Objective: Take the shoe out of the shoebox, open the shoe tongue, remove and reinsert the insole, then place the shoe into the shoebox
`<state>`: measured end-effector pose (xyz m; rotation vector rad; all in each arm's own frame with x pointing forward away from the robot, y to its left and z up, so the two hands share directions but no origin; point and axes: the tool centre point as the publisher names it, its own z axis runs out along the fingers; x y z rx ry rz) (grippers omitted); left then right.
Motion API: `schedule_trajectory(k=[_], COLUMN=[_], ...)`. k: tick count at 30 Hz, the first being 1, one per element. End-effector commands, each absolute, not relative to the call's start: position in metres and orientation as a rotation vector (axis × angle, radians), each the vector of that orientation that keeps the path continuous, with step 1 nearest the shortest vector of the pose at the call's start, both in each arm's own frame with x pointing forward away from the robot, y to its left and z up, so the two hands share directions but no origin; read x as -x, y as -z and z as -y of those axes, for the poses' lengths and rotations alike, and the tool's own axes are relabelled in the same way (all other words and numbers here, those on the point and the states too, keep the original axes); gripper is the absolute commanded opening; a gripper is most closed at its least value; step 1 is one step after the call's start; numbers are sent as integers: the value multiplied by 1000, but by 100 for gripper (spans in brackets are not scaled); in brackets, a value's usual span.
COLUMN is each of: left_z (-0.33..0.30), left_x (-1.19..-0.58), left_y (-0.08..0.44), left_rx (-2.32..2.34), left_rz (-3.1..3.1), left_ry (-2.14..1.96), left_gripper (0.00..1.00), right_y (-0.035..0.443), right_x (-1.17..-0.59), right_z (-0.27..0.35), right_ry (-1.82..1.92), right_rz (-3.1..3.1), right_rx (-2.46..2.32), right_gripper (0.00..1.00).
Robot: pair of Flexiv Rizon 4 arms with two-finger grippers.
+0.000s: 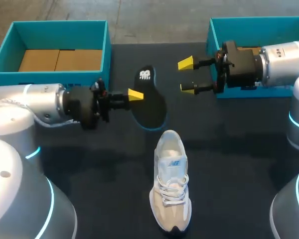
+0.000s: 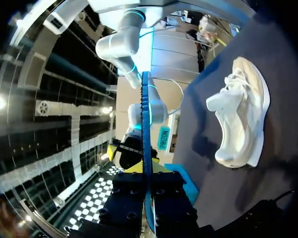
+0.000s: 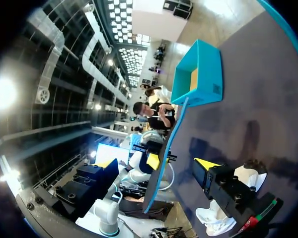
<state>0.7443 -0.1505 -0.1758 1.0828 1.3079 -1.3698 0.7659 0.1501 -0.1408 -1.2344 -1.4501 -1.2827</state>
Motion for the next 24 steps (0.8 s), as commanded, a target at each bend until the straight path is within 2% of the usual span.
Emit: schedule_trajectory(k=[1, 6, 24], left_z=[136, 127, 127], left_x=[-748, -750, -750], left_y=[173, 168, 168], left_rx=[-1001, -857, -857], left_rz=[-1440, -1540, -1540], left_ry=[1577, 1899, 1899], left_gripper=[0, 0, 0], right_y=[141, 141, 141], right_x=[-763, -763, -763], right_z=[-151, -151, -151], right_ry=[1288, 1288, 1288], right_rz=[1448, 1448, 1448], right_rx=[1240, 1240, 1240], right_gripper=[100, 100, 100])
